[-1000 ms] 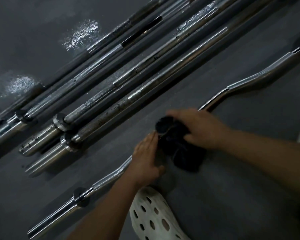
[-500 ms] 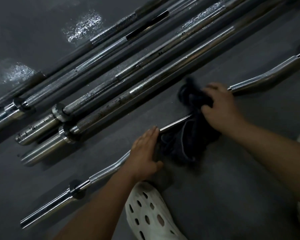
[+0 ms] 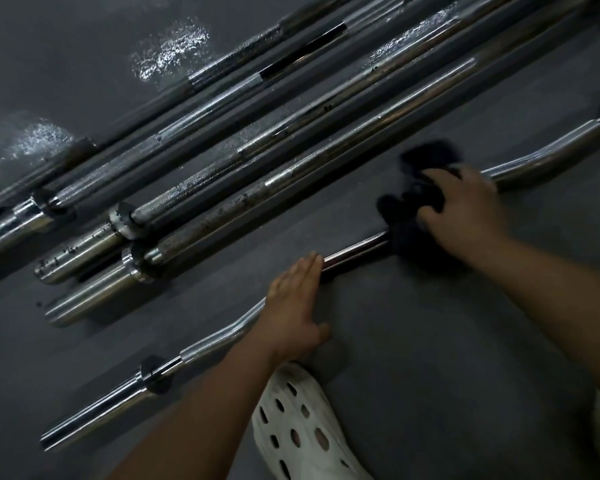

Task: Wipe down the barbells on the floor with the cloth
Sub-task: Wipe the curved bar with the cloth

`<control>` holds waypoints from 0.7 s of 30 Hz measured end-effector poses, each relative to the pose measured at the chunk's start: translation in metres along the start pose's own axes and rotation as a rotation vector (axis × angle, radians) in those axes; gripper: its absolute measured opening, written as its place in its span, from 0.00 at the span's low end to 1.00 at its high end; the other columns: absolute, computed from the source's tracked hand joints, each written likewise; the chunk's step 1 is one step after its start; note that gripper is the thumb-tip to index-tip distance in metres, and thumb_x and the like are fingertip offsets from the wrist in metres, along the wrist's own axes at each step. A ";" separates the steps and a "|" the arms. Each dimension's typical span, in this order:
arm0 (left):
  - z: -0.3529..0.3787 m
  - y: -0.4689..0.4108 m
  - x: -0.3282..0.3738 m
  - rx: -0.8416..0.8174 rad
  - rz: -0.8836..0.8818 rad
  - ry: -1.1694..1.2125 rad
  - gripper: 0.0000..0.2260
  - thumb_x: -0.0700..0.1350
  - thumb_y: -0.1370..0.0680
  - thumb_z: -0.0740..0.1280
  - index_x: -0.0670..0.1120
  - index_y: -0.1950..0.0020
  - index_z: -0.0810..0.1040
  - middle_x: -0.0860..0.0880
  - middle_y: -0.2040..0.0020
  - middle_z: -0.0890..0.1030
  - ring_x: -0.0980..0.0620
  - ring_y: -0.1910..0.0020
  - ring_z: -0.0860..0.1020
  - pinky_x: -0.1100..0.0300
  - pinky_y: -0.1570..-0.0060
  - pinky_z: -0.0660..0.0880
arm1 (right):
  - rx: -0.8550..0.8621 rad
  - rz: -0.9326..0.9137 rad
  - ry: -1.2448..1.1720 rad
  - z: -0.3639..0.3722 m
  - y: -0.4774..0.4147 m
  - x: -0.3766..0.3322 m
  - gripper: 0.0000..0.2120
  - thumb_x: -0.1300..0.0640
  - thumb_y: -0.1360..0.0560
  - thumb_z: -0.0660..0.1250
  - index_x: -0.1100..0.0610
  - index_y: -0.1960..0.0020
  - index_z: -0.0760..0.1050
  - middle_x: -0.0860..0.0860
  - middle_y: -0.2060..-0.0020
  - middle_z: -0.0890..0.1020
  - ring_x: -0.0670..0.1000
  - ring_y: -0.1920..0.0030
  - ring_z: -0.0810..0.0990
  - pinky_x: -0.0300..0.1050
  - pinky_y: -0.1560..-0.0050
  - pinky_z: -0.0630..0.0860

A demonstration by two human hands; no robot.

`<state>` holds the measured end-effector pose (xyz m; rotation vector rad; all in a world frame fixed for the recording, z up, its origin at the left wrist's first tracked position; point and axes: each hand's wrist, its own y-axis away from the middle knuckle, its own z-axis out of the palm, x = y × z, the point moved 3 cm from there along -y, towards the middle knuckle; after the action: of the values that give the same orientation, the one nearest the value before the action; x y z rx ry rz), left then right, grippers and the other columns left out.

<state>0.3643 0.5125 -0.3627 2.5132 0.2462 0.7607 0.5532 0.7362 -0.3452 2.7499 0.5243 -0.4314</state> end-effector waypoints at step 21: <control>-0.005 -0.001 -0.002 -0.006 -0.019 0.076 0.50 0.60 0.37 0.64 0.50 0.20 0.46 0.50 0.19 0.47 0.52 0.21 0.47 0.53 0.24 0.47 | -0.420 -0.393 -0.292 0.033 0.045 -0.051 0.42 0.45 0.36 0.66 0.47 0.23 0.61 0.52 0.28 0.70 0.53 0.30 0.71 0.46 0.29 0.68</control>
<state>0.3599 0.5149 -0.3611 2.4755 0.2937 0.8496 0.5176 0.6693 -0.3465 2.1364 0.9561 -0.7086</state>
